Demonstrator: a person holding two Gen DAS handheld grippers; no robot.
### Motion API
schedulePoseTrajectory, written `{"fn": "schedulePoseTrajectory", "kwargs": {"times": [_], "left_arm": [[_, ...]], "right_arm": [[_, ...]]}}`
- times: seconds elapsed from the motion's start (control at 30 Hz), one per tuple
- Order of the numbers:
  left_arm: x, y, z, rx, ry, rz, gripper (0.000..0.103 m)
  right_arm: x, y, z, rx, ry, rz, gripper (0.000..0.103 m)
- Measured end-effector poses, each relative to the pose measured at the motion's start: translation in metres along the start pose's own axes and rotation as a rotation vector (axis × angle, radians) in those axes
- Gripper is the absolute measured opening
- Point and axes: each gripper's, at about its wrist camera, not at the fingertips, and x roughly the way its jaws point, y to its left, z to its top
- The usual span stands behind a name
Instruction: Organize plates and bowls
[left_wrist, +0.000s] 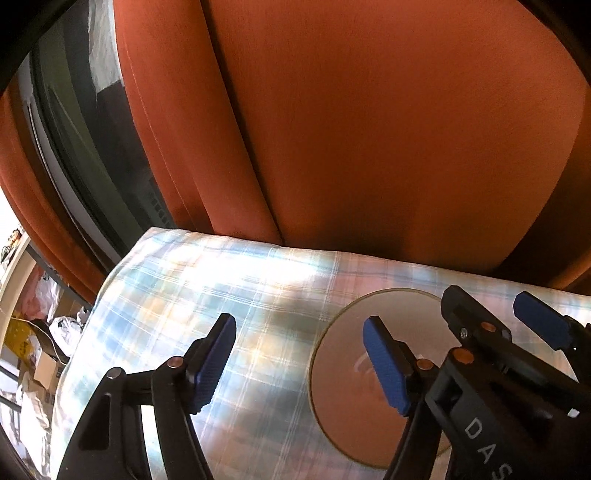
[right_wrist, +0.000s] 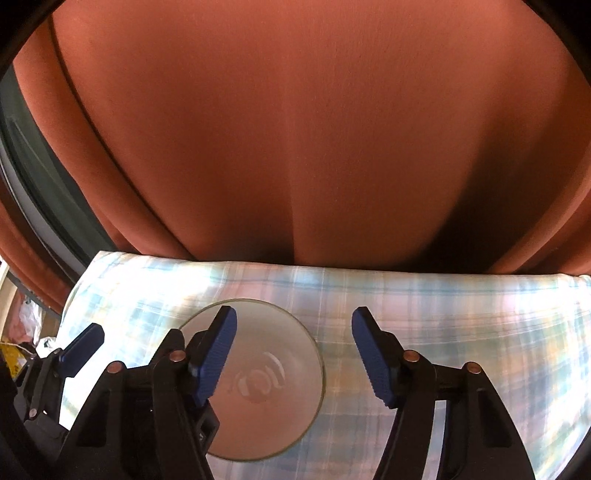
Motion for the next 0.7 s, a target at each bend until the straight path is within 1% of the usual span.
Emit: {"fn": "schedulePoseTrajectory", "kwargs": {"times": [0.07, 0.1, 0.13, 0.17, 0.2, 0.27, 0.3, 0.37, 0.47, 0.53, 0.7], "left_arm": [[0.003, 0.0, -0.002, -0.002, 0.009, -0.003, 0.069], [0.004, -0.001, -0.003, -0.001, 0.013, -0.005, 0.066], [0.006, -0.001, -0.004, -0.001, 0.016, -0.004, 0.059], [0.007, -0.003, -0.005, 0.0, 0.019, -0.004, 0.055], [0.008, -0.004, -0.006, -0.001, 0.024, 0.001, 0.049], [0.012, -0.006, -0.009, -0.001, 0.034, -0.003, 0.045], [0.013, -0.008, -0.01, 0.002, 0.041, -0.008, 0.039], [0.017, -0.01, -0.013, 0.005, 0.058, -0.019, 0.037], [0.021, -0.01, -0.015, 0.01, 0.066, -0.035, 0.03], [0.023, -0.012, -0.015, 0.009, 0.075, -0.048, 0.025], [0.02, -0.015, -0.016, 0.026, 0.066, -0.048, 0.024]], "right_arm": [[0.007, -0.003, 0.0, 0.003, 0.008, 0.007, 0.064], [0.011, -0.004, 0.0, 0.007, 0.013, 0.018, 0.062], [0.013, -0.004, -0.001, 0.008, 0.017, 0.027, 0.059], [0.016, -0.005, -0.001, 0.007, 0.023, 0.03, 0.055], [0.019, -0.006, -0.002, 0.007, 0.029, 0.033, 0.053], [0.024, -0.008, -0.004, 0.014, 0.046, 0.042, 0.046], [0.025, -0.009, -0.005, 0.017, 0.05, 0.045, 0.045], [0.031, -0.011, -0.008, 0.019, 0.065, 0.047, 0.037], [0.037, -0.014, -0.01, 0.026, 0.082, 0.062, 0.027], [0.038, -0.016, -0.012, 0.028, 0.078, 0.062, 0.026], [0.038, -0.017, -0.013, 0.03, 0.08, 0.066, 0.026]]}}
